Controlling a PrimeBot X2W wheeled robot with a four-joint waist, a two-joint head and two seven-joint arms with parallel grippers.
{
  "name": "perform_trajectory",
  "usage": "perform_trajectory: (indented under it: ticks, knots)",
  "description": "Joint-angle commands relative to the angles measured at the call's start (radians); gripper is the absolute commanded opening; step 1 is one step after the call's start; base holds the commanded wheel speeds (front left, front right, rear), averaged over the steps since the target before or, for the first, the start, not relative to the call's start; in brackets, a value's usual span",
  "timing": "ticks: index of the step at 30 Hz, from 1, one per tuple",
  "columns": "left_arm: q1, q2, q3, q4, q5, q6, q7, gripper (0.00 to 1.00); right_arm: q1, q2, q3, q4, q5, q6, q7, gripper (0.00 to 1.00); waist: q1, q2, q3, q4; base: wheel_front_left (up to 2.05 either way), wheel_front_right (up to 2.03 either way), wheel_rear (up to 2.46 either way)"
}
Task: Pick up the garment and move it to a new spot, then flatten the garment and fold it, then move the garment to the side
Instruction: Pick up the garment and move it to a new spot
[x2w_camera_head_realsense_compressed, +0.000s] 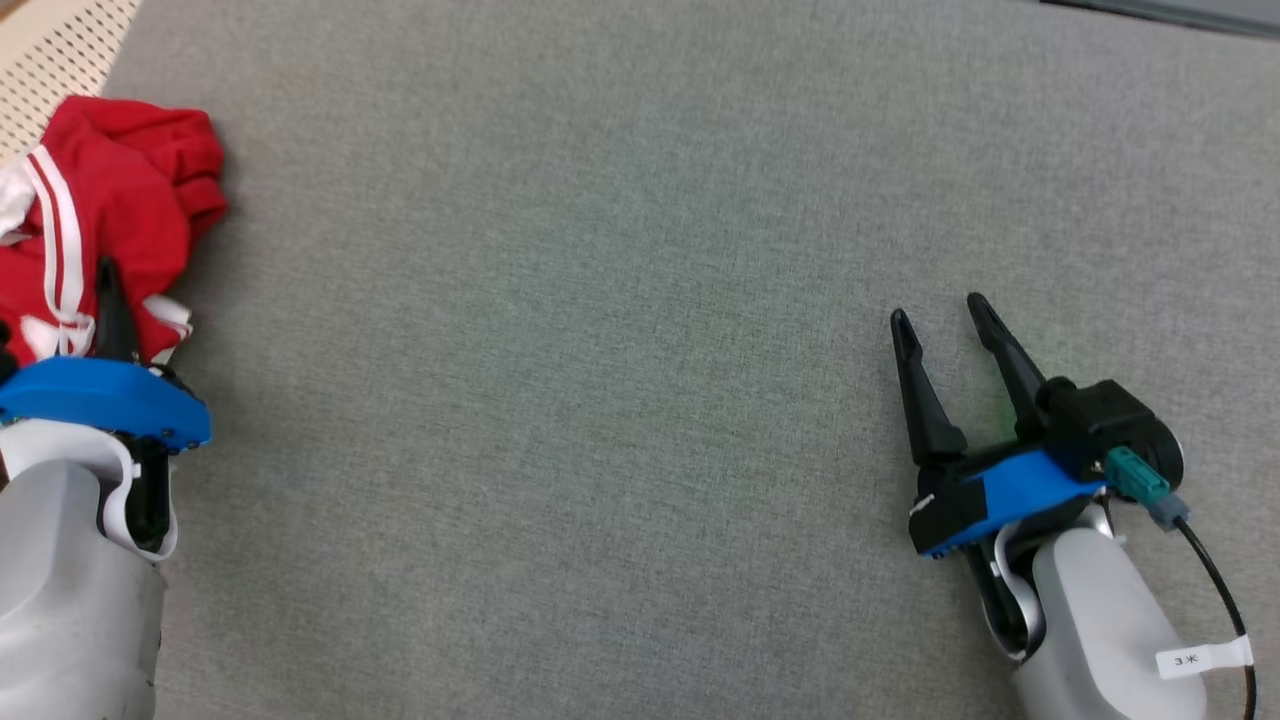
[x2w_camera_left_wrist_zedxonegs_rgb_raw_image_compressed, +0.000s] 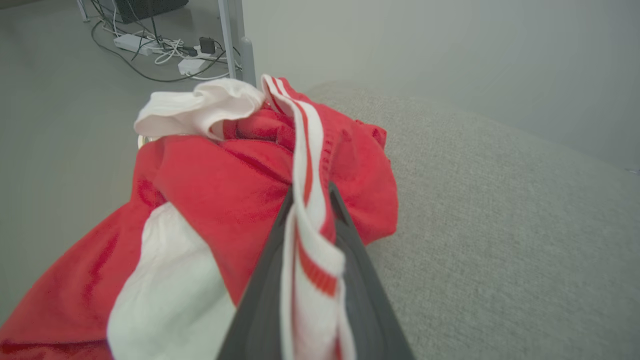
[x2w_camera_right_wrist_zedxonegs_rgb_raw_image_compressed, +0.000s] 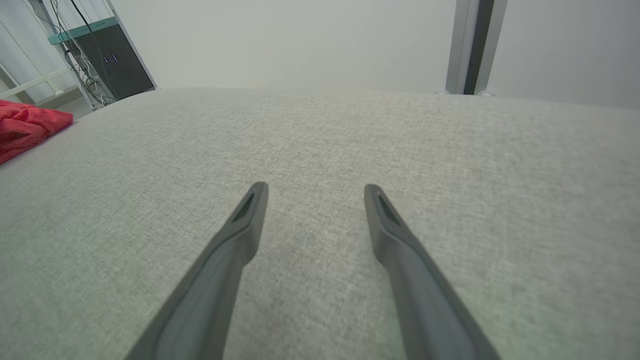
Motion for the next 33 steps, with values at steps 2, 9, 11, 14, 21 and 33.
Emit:
perform_trajectory:
  ticks: [2,9,11,14,21,33]
  knots:
    - [0.015,0.013,-0.035,-0.068,-0.002,-0.001,-0.009,0.00,0.047,-0.011,-0.006,0.020,0.019,-0.002,0.005,1.00,-0.0002,0.0000,-0.040,-0.010,0.00,0.00,0.00]
    - [0.073,-0.004,-0.106,-0.341,0.036,-0.001,-0.009,0.00,0.095,-0.009,0.026,0.027,0.099,-0.001,0.004,1.00,-0.0002,0.0000,-0.149,-0.068,0.00,0.00,0.00]
    - [0.095,-0.023,-0.143,-0.397,0.042,-0.001,-0.009,0.00,0.108,-0.010,0.034,0.032,0.125,-0.001,0.004,1.00,-0.0002,0.0000,-0.176,-0.100,0.00,0.00,0.00]
    - [0.120,-0.054,-0.207,-0.456,0.042,-0.001,-0.009,0.00,0.128,-0.009,0.049,0.033,0.145,-0.001,0.004,1.00,-0.0002,0.0000,-0.204,-0.158,0.00,0.00,0.00]
    - [0.151,-0.121,-0.351,-0.489,0.026,-0.001,-0.009,0.00,0.149,-0.009,0.068,0.029,0.175,-0.001,0.004,1.00,-0.0002,0.0000,-0.226,-0.291,0.00,0.00,0.00]
    - [0.152,-0.231,-0.634,-0.422,-0.029,-0.001,-0.010,0.00,0.165,-0.009,0.092,0.016,0.214,-0.001,0.004,1.00,-0.0002,0.0000,-0.207,-0.475,0.00,0.00,0.00]
